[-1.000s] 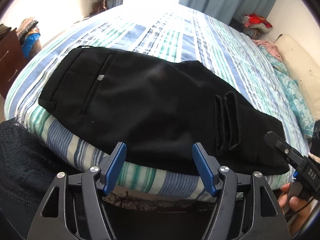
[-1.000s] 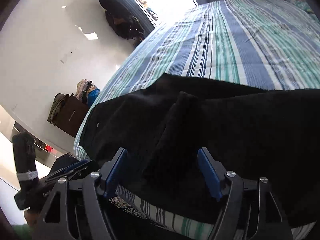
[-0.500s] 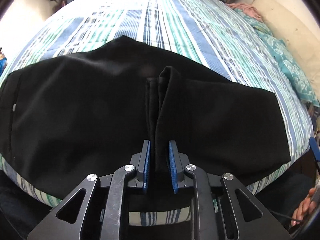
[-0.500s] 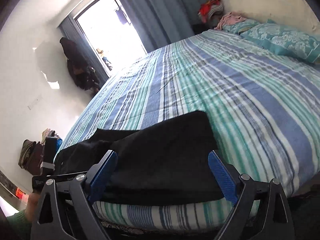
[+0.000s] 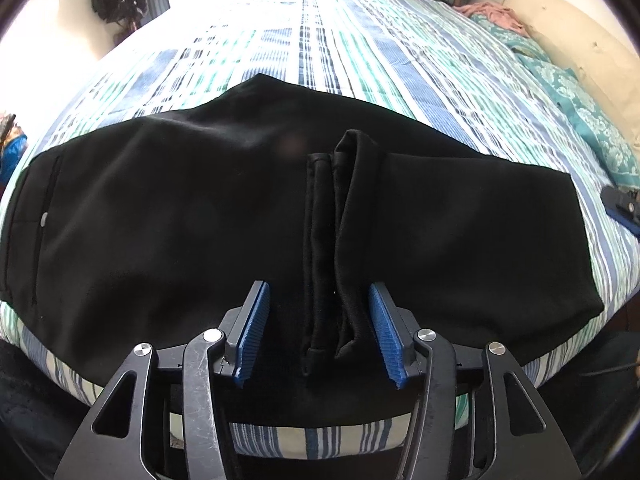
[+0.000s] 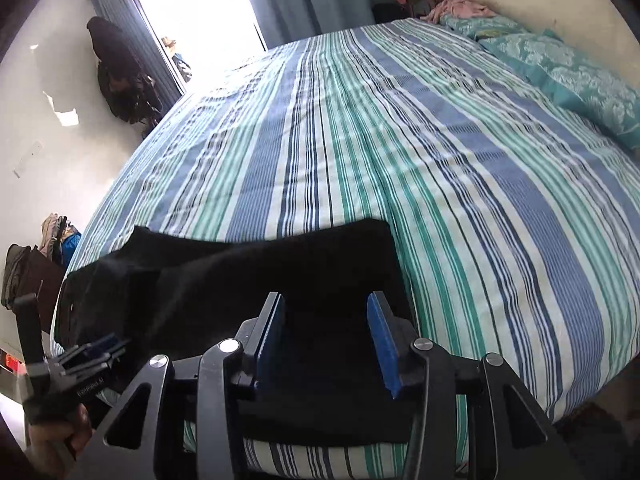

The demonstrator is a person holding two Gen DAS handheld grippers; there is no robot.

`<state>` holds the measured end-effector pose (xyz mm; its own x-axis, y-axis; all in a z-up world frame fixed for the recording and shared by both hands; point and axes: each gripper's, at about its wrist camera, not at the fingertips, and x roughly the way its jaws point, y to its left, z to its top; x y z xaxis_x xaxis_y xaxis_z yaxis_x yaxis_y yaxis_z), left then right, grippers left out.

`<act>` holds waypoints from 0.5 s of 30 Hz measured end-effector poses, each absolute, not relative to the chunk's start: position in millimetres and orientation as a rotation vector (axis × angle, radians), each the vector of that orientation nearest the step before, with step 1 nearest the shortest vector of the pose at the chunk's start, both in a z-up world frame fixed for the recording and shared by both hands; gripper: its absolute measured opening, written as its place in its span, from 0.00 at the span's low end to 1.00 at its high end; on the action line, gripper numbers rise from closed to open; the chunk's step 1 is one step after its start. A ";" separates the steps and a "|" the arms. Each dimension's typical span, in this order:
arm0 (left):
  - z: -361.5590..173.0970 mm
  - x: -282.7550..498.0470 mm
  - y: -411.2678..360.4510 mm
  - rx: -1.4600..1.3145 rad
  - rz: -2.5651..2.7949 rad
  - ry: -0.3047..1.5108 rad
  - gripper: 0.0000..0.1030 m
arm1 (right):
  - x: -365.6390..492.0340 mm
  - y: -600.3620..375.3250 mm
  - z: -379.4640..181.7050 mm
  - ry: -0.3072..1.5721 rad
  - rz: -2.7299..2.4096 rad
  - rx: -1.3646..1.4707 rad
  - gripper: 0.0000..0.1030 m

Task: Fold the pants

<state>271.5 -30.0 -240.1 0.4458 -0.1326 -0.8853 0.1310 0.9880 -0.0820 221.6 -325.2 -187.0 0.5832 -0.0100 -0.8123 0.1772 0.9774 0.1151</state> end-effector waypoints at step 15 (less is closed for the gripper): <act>-242.0 270.7 -33.7 0.019 -0.169 1.088 0.65 | 215.6 -287.9 -201.0 0.997 -0.053 0.088 0.64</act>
